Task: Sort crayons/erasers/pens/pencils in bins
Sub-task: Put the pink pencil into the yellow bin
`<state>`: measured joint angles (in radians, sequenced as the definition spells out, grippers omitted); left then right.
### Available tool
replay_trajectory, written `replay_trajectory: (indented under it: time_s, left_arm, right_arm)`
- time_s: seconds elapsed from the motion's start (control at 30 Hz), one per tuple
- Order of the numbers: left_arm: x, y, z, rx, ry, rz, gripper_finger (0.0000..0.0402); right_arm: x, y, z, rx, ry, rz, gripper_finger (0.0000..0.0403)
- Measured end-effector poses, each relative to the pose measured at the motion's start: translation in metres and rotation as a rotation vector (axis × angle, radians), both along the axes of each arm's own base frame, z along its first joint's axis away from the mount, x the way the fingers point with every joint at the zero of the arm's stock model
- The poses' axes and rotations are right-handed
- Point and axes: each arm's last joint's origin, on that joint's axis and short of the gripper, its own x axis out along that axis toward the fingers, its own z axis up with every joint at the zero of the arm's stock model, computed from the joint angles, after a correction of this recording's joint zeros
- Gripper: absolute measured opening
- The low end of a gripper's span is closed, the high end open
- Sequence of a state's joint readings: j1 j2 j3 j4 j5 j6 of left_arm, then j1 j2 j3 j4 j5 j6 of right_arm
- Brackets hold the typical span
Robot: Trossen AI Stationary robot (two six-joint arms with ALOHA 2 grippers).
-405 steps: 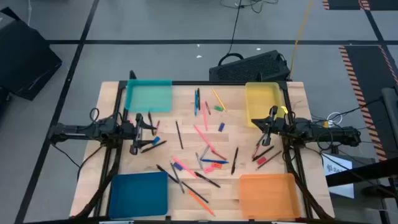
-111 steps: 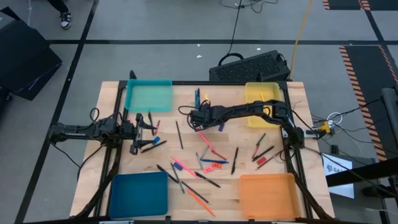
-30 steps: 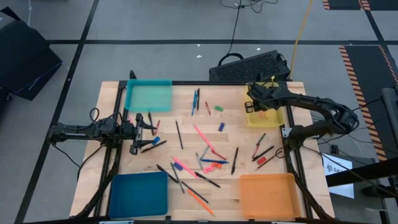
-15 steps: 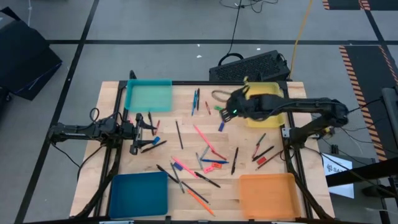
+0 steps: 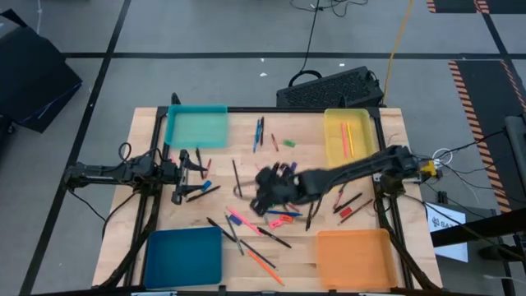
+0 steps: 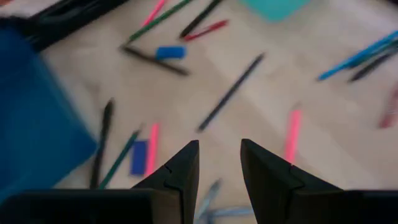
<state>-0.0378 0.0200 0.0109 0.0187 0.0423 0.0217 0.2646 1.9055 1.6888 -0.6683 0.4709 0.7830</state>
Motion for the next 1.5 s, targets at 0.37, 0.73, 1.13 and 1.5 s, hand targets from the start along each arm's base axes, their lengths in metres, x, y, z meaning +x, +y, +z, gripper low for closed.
replay_trajectory:
  time_s: [0.37,0.73,1.13,1.5]
  left_arm:
    - [0.000,0.000,0.000,0.000,0.000,0.000,0.0278]
    - [0.000,0.000,0.000,0.000,0.000,0.000,0.0278]
    - [0.000,0.000,0.000,0.000,0.000,0.000,0.0278]
    - [0.000,0.000,0.000,0.000,0.001,0.000,0.0278]
  right_arm:
    - [0.021,0.012,-0.067,-0.077,0.168,0.061,0.0161]
    - [0.039,-0.051,-0.106,-0.066,0.172,-0.027,0.0175]
    - [0.023,-0.090,-0.144,-0.040,0.171,-0.060,0.0174]
    - [0.018,-0.077,-0.129,-0.056,0.121,-0.059,0.0173]
